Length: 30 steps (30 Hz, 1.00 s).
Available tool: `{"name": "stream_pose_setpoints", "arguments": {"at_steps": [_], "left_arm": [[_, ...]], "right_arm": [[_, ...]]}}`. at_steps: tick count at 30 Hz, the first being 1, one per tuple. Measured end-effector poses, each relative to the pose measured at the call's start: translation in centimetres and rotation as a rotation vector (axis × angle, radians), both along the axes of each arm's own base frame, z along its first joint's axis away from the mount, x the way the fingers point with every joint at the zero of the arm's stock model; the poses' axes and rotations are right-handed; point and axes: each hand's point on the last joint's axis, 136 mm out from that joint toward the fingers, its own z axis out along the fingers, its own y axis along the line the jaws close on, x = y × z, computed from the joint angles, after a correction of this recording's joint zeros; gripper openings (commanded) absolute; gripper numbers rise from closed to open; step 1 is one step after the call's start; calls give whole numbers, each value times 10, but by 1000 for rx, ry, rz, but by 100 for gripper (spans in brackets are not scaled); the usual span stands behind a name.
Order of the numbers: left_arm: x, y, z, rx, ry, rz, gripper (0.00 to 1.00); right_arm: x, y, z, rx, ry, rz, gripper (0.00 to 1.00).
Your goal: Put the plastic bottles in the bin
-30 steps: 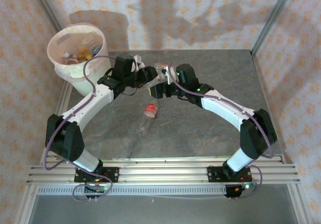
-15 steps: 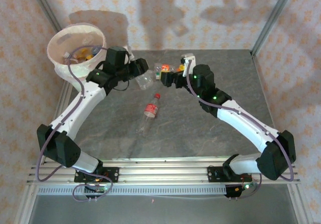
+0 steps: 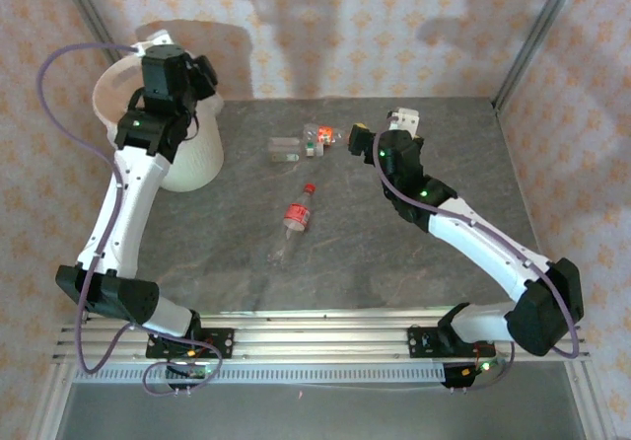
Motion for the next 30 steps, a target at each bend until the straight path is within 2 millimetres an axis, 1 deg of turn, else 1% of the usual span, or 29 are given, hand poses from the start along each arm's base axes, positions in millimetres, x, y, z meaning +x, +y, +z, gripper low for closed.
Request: {"name": "stream_pose_setpoints", "arguments": {"at_steps": [3, 6, 11, 14, 17, 19, 23, 25, 28, 30], "left_arm": [[8, 39, 8, 24, -33, 120, 51], [20, 73, 12, 56, -54, 228, 51], [38, 112, 5, 167, -22, 325, 53], [48, 127, -1, 289, 34, 354, 54], [58, 136, -9, 405, 102, 357, 55], [63, 143, -13, 467, 148, 357, 55], [70, 162, -20, 574, 231, 379, 57], [73, 170, -24, 613, 270, 389, 62], [82, 177, -35, 645, 319, 379, 77], [88, 178, -44, 657, 355, 359, 91]], "right_arm": [[-4, -6, 5, -1, -9, -19, 99], [-8, -12, 11, -4, -15, -35, 99], [-19, -26, 18, -9, -26, -64, 99], [-29, -39, 15, -19, -22, -91, 99], [-35, -49, 15, -20, -26, -114, 99], [-36, -54, 14, -18, -27, -129, 99], [-35, -58, 13, -17, -24, -141, 99], [-35, -58, 13, -17, -24, -142, 99], [-34, -58, 13, -17, -24, -143, 99], [-34, -59, 13, -18, -23, -145, 99]]}}
